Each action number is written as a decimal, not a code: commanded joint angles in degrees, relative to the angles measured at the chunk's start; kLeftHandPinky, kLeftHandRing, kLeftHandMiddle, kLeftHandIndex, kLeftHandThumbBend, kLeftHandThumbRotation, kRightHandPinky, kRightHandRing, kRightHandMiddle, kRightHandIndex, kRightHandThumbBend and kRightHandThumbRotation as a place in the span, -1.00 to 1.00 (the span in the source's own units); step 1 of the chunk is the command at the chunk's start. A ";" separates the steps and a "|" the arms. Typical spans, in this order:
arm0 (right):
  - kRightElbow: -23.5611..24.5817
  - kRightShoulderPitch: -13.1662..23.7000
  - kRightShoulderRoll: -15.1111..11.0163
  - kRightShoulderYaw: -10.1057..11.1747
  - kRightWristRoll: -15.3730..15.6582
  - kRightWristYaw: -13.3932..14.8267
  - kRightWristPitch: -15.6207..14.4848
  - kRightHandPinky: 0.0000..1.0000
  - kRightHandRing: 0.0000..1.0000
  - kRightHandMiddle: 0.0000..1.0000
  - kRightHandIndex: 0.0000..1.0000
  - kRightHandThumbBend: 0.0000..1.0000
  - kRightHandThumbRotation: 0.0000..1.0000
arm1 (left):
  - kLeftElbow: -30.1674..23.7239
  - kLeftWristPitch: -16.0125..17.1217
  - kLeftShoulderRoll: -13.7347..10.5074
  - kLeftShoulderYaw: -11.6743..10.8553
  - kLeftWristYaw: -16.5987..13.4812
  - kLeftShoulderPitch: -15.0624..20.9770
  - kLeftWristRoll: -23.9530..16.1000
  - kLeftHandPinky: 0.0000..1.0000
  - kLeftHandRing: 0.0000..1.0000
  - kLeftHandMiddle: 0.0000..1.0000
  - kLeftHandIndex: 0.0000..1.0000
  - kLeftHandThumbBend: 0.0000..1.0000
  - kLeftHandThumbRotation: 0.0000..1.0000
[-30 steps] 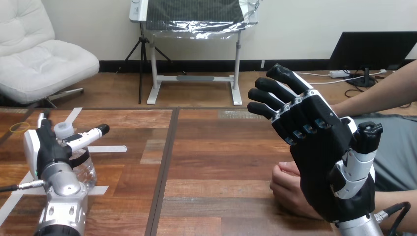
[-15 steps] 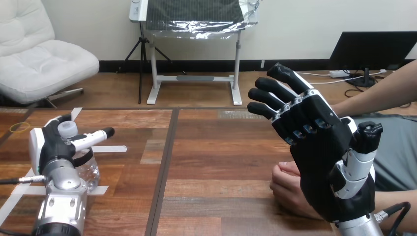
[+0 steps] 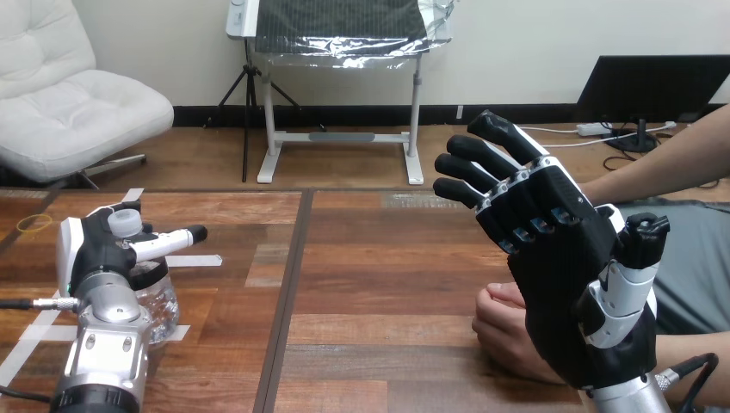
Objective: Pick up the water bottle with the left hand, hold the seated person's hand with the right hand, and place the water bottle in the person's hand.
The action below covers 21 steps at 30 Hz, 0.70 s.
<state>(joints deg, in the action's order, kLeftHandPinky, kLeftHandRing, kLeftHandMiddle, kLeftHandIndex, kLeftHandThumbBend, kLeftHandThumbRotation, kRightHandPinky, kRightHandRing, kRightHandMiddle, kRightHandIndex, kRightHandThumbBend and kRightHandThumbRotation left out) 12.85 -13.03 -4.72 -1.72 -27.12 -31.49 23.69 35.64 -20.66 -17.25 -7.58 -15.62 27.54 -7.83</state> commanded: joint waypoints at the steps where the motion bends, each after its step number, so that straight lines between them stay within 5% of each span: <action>1: 1.96 2.63 0.32 0.41 -0.71 0.20 0.41 0.62 0.66 0.67 0.70 0.48 0.98 | -3.11 0.16 -0.35 1.07 -0.95 1.04 -1.68 -0.14 0.05 0.22 0.38 0.63 -1.00; 21: 1.66 2.69 0.39 0.61 -0.58 0.21 0.95 0.60 0.65 0.66 0.71 0.47 0.99 | -5.95 4.20 1.05 -0.08 -3.66 -0.87 -1.49 -0.37 -0.24 -0.12 -0.06 0.42 -1.00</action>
<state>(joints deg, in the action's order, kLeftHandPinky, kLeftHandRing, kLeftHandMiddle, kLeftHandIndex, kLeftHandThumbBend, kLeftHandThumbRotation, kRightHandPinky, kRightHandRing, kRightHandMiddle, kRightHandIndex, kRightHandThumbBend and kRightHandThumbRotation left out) 12.85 -13.03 -4.72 -1.68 -27.11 -31.36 23.70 33.36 -19.67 -16.60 -7.83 -18.59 25.64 -8.91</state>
